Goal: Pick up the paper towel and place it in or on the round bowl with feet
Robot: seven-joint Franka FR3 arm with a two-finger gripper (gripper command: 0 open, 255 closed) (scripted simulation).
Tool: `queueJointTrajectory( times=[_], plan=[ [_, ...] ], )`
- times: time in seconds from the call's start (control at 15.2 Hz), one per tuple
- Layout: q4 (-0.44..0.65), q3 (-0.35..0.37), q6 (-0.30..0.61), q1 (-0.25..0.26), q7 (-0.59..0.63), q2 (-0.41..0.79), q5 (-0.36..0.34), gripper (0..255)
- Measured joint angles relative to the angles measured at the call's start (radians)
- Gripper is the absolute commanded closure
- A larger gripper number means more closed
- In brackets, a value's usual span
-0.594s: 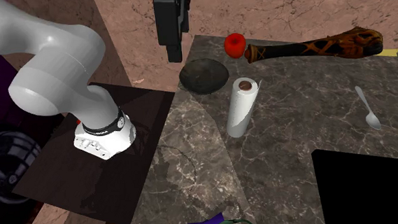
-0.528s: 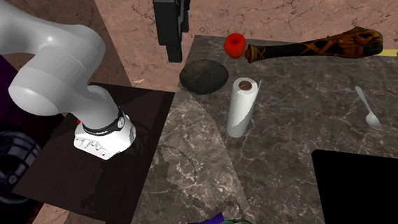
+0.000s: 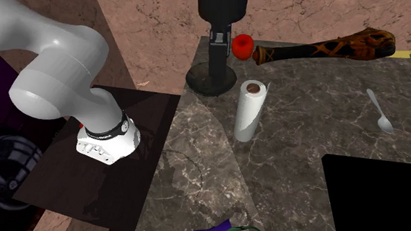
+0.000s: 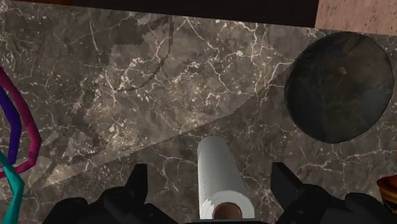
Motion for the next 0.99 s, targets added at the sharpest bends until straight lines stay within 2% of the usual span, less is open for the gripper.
queueJointTrajectory(
  times=[0.4, 0.99],
  plan=[
    [0.01, 0.044, 0.192, 0.006, 0.064, 0.196, 0.021, 0],
    [-0.058, 0.057, 0.33, 0.008, 0.079, 0.263, 0.024, 0]
  ],
)
